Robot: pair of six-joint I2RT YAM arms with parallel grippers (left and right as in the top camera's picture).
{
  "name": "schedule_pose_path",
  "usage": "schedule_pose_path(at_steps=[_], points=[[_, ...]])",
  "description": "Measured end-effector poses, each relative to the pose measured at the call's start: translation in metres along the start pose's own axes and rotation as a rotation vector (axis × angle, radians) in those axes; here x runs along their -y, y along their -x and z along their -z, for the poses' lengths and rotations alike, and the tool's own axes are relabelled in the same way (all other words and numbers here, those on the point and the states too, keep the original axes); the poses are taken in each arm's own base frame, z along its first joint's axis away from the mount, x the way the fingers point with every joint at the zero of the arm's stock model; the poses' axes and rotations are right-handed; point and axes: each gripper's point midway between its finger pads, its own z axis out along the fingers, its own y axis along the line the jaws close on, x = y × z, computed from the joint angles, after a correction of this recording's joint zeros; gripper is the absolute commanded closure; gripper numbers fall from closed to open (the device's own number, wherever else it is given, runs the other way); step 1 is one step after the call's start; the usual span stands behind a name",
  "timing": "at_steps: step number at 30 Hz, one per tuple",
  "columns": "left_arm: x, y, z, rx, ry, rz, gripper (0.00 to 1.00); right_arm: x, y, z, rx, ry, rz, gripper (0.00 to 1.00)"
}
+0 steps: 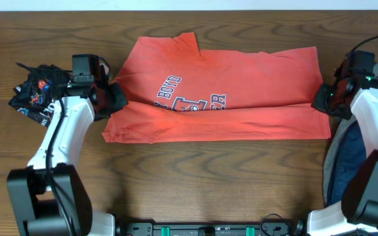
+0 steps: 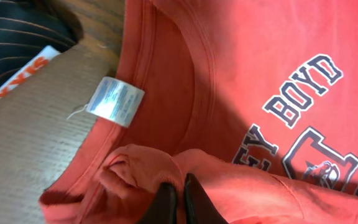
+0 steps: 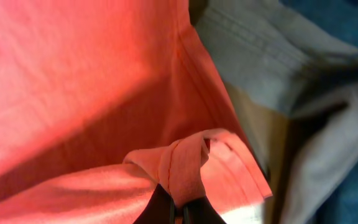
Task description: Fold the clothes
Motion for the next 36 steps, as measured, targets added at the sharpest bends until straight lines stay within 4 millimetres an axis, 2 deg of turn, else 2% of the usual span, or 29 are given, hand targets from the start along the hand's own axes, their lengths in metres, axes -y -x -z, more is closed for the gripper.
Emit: schedule_pose_path(at_steps=[1, 2, 3, 4, 6, 9, 13, 16, 22, 29, 32, 34, 36], points=[[0.0, 0.002, -0.003, 0.003, -0.002, -0.001, 0.83, -0.001, 0.004, -0.003, 0.014, 0.004, 0.0, 0.89], [0.001, 0.004, -0.006, 0.009, -0.006, -0.006, 0.57, -0.002, 0.009, -0.004, 0.032, 0.009, -0.004, 0.76], [0.002, 0.007, -0.008, 0.017, -0.014, -0.01, 0.44, -0.003, 0.013, -0.005, 0.047, 0.013, -0.012, 0.66], [0.003, 0.011, -0.009, 0.031, -0.018, -0.006, 0.35, -0.004, 0.018, -0.004, 0.068, 0.017, -0.01, 0.62], [0.004, 0.015, -0.01, 0.047, -0.023, -0.004, 0.34, -0.005, 0.022, -0.004, 0.084, 0.02, -0.009, 0.59], [-0.003, 0.011, -0.008, 0.029, -0.011, 0.011, 0.33, -0.003, 0.015, -0.005, 0.056, 0.013, -0.006, 0.58], [-0.028, -0.017, -0.003, -0.09, 0.068, 0.066, 0.32, 0.006, -0.017, -0.004, -0.073, -0.029, -0.002, 0.58], [-0.044, -0.034, 0.0, -0.148, 0.136, 0.085, 0.25, 0.018, -0.034, -0.005, -0.131, -0.088, -0.002, 0.57], [-0.059, -0.052, -0.015, -0.158, 0.176, 0.088, 0.22, 0.04, -0.05, -0.025, -0.12, -0.193, -0.04, 0.53], [-0.068, -0.061, -0.033, -0.128, 0.174, 0.083, 0.2, 0.05, -0.067, -0.047, -0.104, -0.216, -0.061, 0.51], [-0.072, -0.067, -0.039, -0.123, 0.177, 0.083, 0.2, 0.052, -0.074, -0.054, -0.1, -0.217, -0.062, 0.57], [-0.074, -0.07, -0.043, -0.119, 0.177, 0.082, 0.2, 0.051, -0.073, -0.056, -0.082, -0.209, -0.068, 0.7], [-0.075, -0.07, -0.044, -0.106, 0.176, 0.082, 0.26, 0.05, -0.073, -0.057, -0.074, -0.203, -0.075, 0.8]])
